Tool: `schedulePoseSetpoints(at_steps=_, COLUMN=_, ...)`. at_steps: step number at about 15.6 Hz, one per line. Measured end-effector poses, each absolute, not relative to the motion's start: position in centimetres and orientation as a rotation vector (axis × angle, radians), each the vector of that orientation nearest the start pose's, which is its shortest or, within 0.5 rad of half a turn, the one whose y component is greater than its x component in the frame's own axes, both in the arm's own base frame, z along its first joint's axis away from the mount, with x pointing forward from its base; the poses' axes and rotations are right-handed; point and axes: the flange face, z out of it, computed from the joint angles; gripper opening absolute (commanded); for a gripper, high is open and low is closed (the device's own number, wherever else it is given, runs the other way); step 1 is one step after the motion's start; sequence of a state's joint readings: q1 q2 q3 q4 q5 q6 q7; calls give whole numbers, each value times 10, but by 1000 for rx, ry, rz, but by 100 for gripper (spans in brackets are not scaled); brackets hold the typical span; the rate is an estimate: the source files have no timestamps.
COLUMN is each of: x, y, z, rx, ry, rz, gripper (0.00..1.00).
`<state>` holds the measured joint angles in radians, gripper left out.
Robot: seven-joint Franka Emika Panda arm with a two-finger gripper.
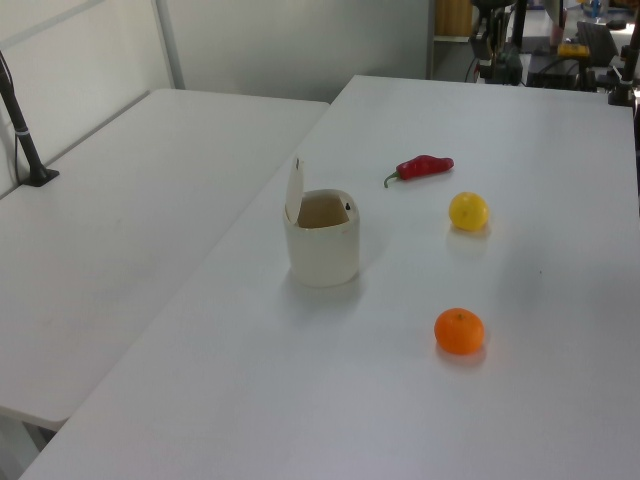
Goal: Close garbage bin
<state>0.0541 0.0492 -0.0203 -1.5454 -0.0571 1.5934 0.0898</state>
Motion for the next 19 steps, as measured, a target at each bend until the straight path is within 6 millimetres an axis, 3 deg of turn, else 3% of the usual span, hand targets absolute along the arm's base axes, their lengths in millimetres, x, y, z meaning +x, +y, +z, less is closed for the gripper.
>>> schedulePoseSetpoints(at_steps=10, x=574, y=14, z=609, rx=-3199, ry=68, rz=-7, gripper=0)
schedulePoseSetpoints(at_steps=19, x=609, y=25, z=618, rx=-3151, ry=-2, rz=-375, gripper=0)
